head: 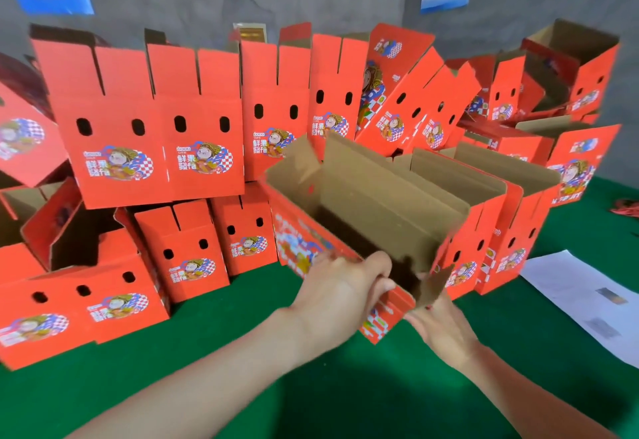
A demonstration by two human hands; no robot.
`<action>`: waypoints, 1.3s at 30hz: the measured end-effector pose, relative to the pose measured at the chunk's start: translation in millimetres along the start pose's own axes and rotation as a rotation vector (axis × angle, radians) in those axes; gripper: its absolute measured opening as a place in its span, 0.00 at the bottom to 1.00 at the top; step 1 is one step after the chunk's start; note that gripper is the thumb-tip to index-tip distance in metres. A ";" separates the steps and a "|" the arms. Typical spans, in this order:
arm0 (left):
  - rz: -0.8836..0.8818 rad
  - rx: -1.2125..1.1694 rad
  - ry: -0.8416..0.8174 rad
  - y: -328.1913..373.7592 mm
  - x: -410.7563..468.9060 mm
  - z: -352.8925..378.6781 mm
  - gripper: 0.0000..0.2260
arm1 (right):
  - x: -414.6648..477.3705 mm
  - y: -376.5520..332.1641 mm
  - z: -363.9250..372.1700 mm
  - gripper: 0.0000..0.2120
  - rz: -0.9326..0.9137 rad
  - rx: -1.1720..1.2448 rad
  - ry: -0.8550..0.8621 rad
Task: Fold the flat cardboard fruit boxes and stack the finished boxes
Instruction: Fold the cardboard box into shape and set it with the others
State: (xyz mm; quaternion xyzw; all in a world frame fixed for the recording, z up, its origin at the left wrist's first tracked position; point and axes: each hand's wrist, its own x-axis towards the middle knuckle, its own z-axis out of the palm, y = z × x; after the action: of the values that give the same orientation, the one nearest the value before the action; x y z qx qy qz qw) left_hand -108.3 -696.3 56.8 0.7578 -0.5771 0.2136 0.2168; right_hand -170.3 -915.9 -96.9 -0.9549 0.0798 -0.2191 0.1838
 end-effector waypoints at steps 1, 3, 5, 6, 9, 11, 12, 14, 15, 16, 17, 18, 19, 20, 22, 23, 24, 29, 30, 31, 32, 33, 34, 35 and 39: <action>-0.029 -0.091 -0.005 -6.2 5.7 1.7 0.05 | 1.5 3.6 -0.2 0.23 0.013 -0.067 0.062; -0.175 -0.274 -0.063 -19.9 14.4 9.6 0.10 | 7.3 3.9 -0.1 0.19 0.071 -0.051 0.127; -0.344 -0.405 -0.213 -34.6 18.7 22.4 0.26 | 7.9 2.6 3.5 0.15 0.028 -0.179 0.015; -0.404 -0.448 -0.303 -40.4 19.9 29.0 0.31 | 9.2 0.2 7.6 0.13 0.079 -0.228 -0.046; -0.435 -0.436 -0.451 -51.6 21.6 47.5 0.32 | 12.8 -10.4 17.1 0.16 0.285 -0.219 -0.114; -0.402 -0.381 -0.493 -54.4 24.2 56.2 0.32 | 10.8 -22.6 21.5 0.17 0.338 -0.166 -0.002; -0.393 -0.359 -0.507 -55.2 26.3 60.9 0.32 | 7.5 -27.4 24.4 0.18 0.350 -0.125 0.081; -0.387 -0.341 -0.528 -56.4 32.4 67.6 0.32 | -2.1 -36.1 34.9 0.20 0.230 -0.030 0.235; -0.390 -0.347 -0.537 -57.1 36.1 69.5 0.31 | -6.1 -42.8 38.2 0.23 0.080 -0.052 0.235; -0.397 -0.363 -0.548 -57.5 39.3 71.2 0.31 | -8.3 -50.9 41.5 0.26 -0.101 -0.129 0.182; -0.407 -0.381 -0.553 -58.3 41.7 72.0 0.31 | -7.0 -57.9 43.3 0.28 -0.265 -0.233 0.101; -0.425 -0.400 -0.541 -59.0 42.5 72.0 0.30 | 0.1 -64.5 43.3 0.29 -0.360 -0.327 -0.018; -0.456 -0.428 -0.509 -61.1 41.2 70.8 0.29 | 12.4 -72.1 39.9 0.32 -0.392 -0.410 -0.126; -0.497 -0.463 -0.453 -64.1 38.5 68.3 0.28 | 25.5 -78.6 37.4 0.34 -0.389 -0.498 -0.184; -0.554 -0.477 -0.327 -76.5 23.9 57.7 0.24 | 56.3 -78.6 33.1 0.33 -0.343 -0.647 -0.215; -0.573 -0.449 -0.286 -85.7 11.7 49.9 0.23 | 73.3 -76.8 29.9 0.30 -0.264 -0.693 -0.280; -0.598 -0.410 -0.260 -96.3 -3.6 40.8 0.21 | 86.6 -77.8 25.7 0.29 -0.175 -0.742 -0.344; -0.795 -0.218 -0.201 -152.9 -113.9 -24.6 0.16 | 113.3 -86.5 27.7 0.27 -0.122 -0.952 -0.453; -0.848 -0.189 -0.179 -161.0 -138.4 -39.4 0.15 | 114.9 -85.2 28.5 0.27 -0.141 -0.972 -0.449; -0.906 -0.166 -0.147 -169.0 -163.7 -53.0 0.15 | 118.0 -81.7 28.2 0.27 -0.142 -0.987 -0.440; -0.976 -0.130 -0.119 -176.2 -197.0 -74.5 0.14 | 124.8 -88.2 35.2 0.27 -0.138 -0.991 -0.428; -1.022 -0.107 -0.110 -181.6 -215.8 -83.4 0.13 | 126.6 -84.3 31.3 0.27 -0.089 -1.001 -0.425; -1.079 -0.091 -0.095 -186.7 -236.3 -93.2 0.13 | 130.5 -88.3 28.3 0.27 -0.051 -0.989 -0.417; -1.146 -0.064 -0.079 -190.4 -260.7 -106.0 0.13 | 136.6 -101.4 30.3 0.27 -0.036 -0.952 -0.397; -1.349 0.034 -0.083 -202.4 -351.8 -149.4 0.15 | 152.0 -180.7 63.7 0.27 -0.137 -0.678 -0.342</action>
State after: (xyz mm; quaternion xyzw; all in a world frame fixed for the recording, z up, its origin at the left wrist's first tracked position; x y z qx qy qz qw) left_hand -8.8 -286.7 -39.9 0.9631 0.0180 0.0112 0.2685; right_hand 6.7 -765.0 -21.3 -0.9873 0.0519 -0.0298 -0.1469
